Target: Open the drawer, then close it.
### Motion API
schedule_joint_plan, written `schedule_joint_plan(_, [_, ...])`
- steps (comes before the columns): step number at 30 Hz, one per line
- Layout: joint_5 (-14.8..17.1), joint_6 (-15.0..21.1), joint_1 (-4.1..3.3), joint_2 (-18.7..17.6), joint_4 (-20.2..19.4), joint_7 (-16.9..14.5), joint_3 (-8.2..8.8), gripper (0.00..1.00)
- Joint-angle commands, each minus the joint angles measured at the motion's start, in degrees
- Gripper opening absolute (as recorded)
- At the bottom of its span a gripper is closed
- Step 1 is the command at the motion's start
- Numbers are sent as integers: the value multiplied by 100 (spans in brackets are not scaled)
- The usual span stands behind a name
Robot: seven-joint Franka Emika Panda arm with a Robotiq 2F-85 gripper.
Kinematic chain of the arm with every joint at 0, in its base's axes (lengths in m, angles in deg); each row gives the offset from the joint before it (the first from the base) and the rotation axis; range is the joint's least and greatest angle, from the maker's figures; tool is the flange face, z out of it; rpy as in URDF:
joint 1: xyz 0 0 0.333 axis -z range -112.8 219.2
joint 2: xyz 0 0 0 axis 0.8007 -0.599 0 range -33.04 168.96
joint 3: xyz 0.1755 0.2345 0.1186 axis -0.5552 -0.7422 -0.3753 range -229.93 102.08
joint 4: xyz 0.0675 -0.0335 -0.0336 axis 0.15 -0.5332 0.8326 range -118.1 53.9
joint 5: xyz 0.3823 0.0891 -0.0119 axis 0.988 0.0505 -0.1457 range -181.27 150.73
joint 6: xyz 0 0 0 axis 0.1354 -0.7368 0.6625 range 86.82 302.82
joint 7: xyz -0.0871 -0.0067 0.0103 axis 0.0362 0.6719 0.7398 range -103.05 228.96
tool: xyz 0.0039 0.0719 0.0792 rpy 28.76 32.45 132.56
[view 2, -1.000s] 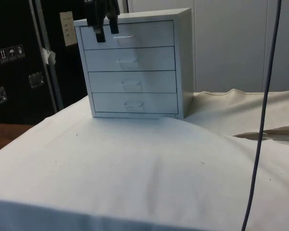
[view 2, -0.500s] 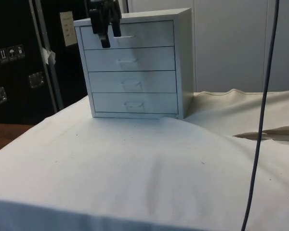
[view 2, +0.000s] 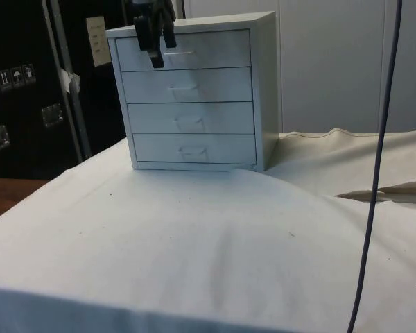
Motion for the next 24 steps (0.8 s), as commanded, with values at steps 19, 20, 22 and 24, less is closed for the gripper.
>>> schedule_joint_plan(19, [-728,275,-29,-6,-235,590,-29,100])
schedule_joint_plan(20, [-831,372,-52,-11,-258,682,-17,100])
schedule_joint_plan(22, [-911,395,-46,-29,-275,745,-17,100])
schedule_joint_plan(24, [-991,424,-40,-40,-286,802,-17,100])
